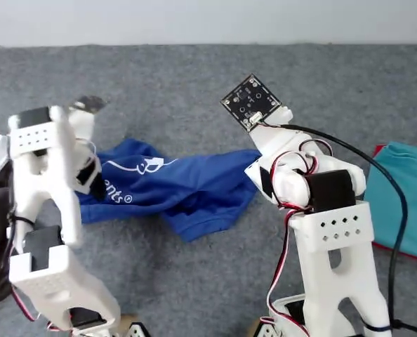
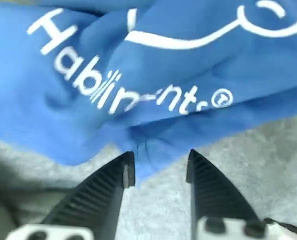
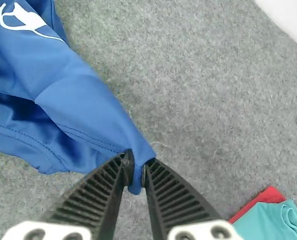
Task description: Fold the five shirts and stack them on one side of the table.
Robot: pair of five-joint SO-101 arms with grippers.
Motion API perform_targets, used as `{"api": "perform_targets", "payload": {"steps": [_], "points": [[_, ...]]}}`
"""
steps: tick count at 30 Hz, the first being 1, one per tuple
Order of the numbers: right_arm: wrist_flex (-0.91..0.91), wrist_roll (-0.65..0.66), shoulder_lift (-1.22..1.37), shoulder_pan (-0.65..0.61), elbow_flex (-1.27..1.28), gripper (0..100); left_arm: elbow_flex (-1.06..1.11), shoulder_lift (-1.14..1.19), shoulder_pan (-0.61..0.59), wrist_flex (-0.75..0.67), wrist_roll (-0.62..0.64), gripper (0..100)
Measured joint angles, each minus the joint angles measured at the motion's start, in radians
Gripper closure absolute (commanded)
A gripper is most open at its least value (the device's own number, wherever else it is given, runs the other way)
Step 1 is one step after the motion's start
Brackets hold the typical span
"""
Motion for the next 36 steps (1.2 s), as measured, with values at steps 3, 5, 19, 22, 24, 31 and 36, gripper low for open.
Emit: {"api": "perform_targets", "payload": {"steps": [3, 5, 19, 22, 24, 31, 36], "points": [[0.000, 0.000, 0.000, 0.000, 0.000, 98.9, 0.091, 0.000, 0.002, -0.084, -0.020, 77], [0.000, 0.000, 0.000, 0.000, 0.000, 98.9, 0.123, 0.011, 0.003, -0.127, -0.038, 77], [0.000, 0.000, 0.000, 0.000, 0.000, 98.9, 0.051, 0.181, -0.054, 0.012, -0.153, 94], [0.000, 0.000, 0.000, 0.000, 0.000, 98.9, 0.054, 0.181, -0.061, 0.069, -0.175, 95], [0.000, 0.000, 0.000, 0.000, 0.000, 98.9, 0.077, 0.180, -0.087, 0.078, -0.180, 95], [0.000, 0.000, 0.000, 0.000, 0.000, 98.9, 0.199, 0.021, -0.129, 0.081, -0.196, 85], [0.000, 0.000, 0.000, 0.000, 0.000, 98.9, 0.239, -0.150, -0.129, 0.081, -0.196, 78]]}}
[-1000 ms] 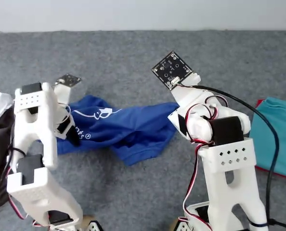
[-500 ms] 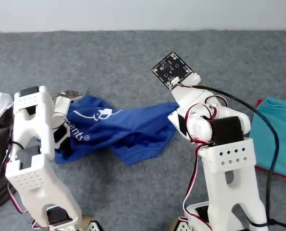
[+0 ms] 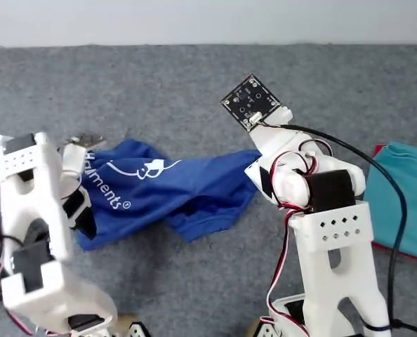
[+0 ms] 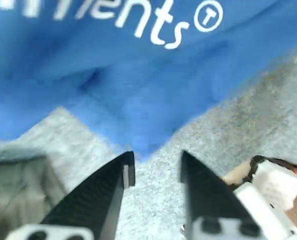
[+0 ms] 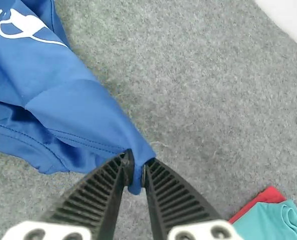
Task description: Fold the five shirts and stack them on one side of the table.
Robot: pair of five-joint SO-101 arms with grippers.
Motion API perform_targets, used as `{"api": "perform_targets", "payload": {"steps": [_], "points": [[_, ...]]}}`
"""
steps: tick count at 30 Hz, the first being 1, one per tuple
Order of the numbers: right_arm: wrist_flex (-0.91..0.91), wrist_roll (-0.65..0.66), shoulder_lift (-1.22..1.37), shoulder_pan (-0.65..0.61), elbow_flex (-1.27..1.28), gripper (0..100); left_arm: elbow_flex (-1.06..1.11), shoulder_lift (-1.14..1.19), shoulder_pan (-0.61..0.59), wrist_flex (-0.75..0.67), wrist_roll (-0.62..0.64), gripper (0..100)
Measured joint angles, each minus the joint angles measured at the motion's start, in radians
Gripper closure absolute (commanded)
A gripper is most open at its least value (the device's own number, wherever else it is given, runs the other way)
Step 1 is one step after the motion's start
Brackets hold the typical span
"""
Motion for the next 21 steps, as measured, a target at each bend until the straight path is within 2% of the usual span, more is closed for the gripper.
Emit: {"api": "perform_targets", "payload": {"steps": [6, 14, 21], "points": [[0.000, 0.000, 0.000, 0.000, 0.000, 98.9, 0.003, -0.074, 0.006, 0.000, 0.003, 78], [0.000, 0.000, 0.000, 0.003, 0.000, 98.9, 0.080, -0.075, 0.121, -0.025, 0.005, 78], [-0.126, 0.000, 0.000, 0.135, 0.052, 98.9, 0.127, -0.008, 0.147, -0.144, 0.005, 78]]}}
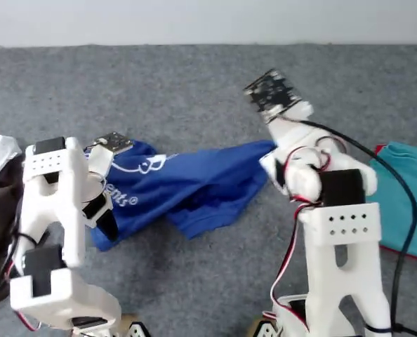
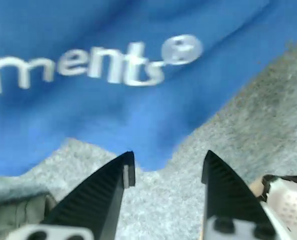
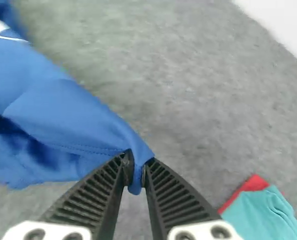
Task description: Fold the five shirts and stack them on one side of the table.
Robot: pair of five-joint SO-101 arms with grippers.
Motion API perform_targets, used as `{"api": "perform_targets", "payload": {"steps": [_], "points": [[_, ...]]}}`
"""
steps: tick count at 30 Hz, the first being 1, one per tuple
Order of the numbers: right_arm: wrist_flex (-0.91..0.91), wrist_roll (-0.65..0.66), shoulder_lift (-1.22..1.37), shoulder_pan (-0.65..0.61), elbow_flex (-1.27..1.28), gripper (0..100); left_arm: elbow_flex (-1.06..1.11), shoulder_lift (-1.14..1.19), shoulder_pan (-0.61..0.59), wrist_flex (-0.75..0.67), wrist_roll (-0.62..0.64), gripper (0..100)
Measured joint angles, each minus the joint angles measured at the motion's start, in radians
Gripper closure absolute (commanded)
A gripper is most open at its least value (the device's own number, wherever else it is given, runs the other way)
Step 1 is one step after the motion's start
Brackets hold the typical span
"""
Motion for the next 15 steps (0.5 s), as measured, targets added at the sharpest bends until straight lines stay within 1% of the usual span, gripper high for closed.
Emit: {"api": "perform_targets", "payload": {"steps": [3, 5, 8, 15], "points": [[-0.029, 0.000, 0.000, 0.048, 0.005, 98.9, -0.002, 0.058, 0.003, -0.003, 0.005, 78], [-0.034, 0.000, 0.000, 0.051, 0.005, 98.9, -0.021, 0.087, 0.008, -0.003, 0.006, 78], [-0.035, 0.000, 0.000, 0.046, 0.005, 98.9, -0.051, 0.103, 0.023, -0.003, 0.034, 78], [-0.035, -0.009, 0.000, -0.018, 0.005, 98.9, -0.063, 0.103, 0.144, 0.028, 0.081, 78]]}}
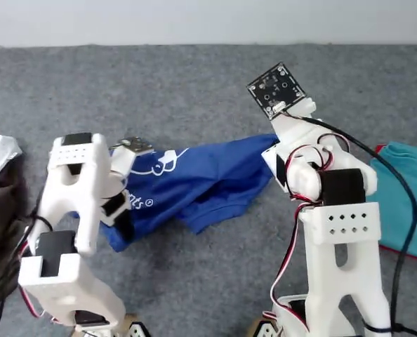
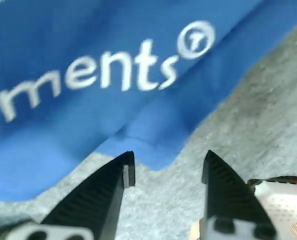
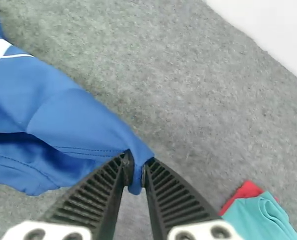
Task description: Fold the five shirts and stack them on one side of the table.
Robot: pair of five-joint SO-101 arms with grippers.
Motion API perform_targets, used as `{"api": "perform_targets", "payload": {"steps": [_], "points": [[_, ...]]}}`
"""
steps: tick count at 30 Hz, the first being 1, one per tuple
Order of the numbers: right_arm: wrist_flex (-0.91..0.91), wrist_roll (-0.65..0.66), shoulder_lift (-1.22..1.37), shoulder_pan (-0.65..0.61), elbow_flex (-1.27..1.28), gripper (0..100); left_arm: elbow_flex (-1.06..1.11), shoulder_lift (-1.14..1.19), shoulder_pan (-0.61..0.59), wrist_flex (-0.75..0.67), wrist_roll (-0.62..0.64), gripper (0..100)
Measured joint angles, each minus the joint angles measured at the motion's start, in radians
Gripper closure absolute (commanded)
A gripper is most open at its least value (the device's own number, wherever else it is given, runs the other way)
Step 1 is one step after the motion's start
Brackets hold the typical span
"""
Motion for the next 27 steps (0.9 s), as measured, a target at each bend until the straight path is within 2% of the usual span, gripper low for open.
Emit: {"api": "perform_targets", "payload": {"steps": [5, 14, 17, 21, 27], "points": [[0.000, -0.021, 0.000, -0.014, 0.000, 98.9, 0.000, 0.021, 0.012, -0.025, 0.011, 78], [0.000, -0.023, 0.000, -0.011, 0.000, 98.9, -0.034, 0.204, 0.005, -0.097, 0.012, 78], [0.009, -0.023, 0.000, -0.014, 0.000, 98.9, -0.052, 0.224, 0.008, -0.089, 0.017, 83], [0.009, -0.023, 0.000, -0.012, 0.000, 98.9, -0.052, 0.227, 0.006, -0.089, 0.018, 98], [0.009, -0.025, 0.000, -0.014, 0.000, 98.9, -0.063, 0.215, 0.003, -0.046, 0.018, 99]]}}
